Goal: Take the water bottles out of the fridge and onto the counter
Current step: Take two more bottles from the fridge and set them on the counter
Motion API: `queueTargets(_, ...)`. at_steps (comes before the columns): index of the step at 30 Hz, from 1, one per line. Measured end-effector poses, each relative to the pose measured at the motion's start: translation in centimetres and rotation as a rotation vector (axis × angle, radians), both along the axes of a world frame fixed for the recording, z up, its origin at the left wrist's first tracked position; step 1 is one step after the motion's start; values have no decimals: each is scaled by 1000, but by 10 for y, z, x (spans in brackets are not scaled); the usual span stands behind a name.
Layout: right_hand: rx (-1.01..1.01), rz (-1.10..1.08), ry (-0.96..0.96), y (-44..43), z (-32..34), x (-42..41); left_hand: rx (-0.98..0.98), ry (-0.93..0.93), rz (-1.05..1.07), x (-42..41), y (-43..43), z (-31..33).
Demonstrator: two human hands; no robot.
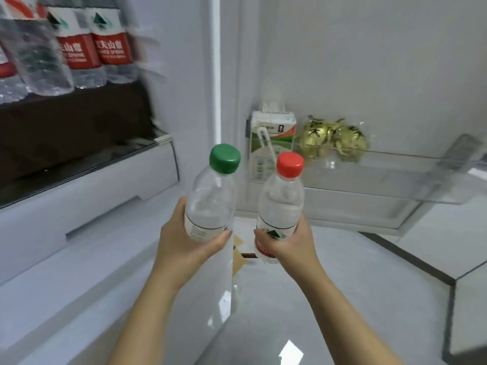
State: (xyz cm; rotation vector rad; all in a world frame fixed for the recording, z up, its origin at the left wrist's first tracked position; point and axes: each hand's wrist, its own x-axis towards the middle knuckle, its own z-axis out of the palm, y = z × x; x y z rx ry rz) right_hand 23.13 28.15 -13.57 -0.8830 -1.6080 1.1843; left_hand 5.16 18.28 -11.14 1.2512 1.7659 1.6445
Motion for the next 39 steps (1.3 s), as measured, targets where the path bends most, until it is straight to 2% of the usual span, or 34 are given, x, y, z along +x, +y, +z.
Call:
queueTargets(8, -6, -249, -40, 5, 7, 165, 8, 64, -175, 153, 47, 3)
queueTargets(15, -30, -383, -83, 7, 14, 317, 67, 0, -333, 302, 75, 6)
queueTargets(19, -28, -481, -97, 4, 14, 391, 36, -65, -455, 370, 88, 1)
queueTargets(30, -36, -775, -29, 7, 2, 542, -35, -62, -735, 530, 156, 1)
queueTargets(39, -70, -979, -19, 79, -1, 637, -63, -159, -1005, 636, 267, -13)
